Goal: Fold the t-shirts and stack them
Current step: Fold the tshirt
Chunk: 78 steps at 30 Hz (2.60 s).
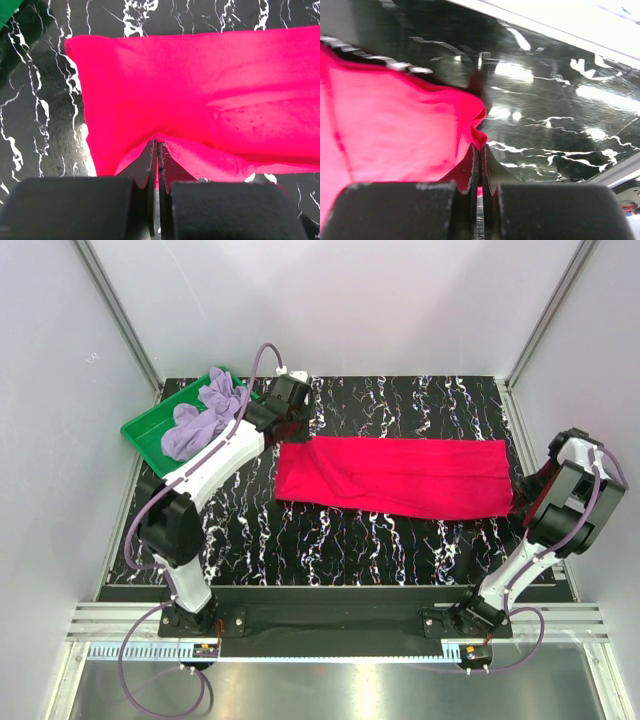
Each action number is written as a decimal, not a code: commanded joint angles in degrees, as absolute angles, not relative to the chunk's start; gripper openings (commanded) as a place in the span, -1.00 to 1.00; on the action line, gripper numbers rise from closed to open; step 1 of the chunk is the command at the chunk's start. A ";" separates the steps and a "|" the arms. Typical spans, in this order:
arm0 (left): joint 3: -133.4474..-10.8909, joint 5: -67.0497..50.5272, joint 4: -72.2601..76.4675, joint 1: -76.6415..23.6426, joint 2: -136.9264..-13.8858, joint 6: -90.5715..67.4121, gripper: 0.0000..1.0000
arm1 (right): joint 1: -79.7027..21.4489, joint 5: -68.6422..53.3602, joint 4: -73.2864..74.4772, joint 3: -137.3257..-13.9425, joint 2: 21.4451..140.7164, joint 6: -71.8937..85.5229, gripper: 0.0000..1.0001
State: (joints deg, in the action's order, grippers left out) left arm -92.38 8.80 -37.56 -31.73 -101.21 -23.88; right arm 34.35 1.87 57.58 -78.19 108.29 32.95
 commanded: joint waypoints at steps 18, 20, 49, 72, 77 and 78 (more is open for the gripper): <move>-97.12 13.18 -34.54 -27.07 -103.27 -23.38 -1.00 | 29.27 1.76 60.11 -98.61 119.44 28.74 -0.99; -97.21 13.10 -34.28 -26.72 -103.45 -22.85 -1.00 | 28.74 1.93 60.56 -100.63 120.75 28.83 -0.99; -102.04 12.22 -32.17 -25.14 -111.43 -24.70 -1.00 | 27.16 4.47 70.39 -120.32 126.30 24.96 0.39; -102.77 15.21 -39.73 -24.52 -108.04 -21.55 0.82 | 3.89 -10.61 61.28 -109.42 114.70 25.05 0.46; -87.48 7.75 -36.83 -23.65 -95.64 -20.04 0.48 | -4.91 -17.39 53.72 -108.02 115.22 29.08 0.34; -82.23 5.65 -35.96 -23.29 -94.23 -20.39 0.47 | -6.05 -19.75 50.57 -107.76 115.40 30.22 0.32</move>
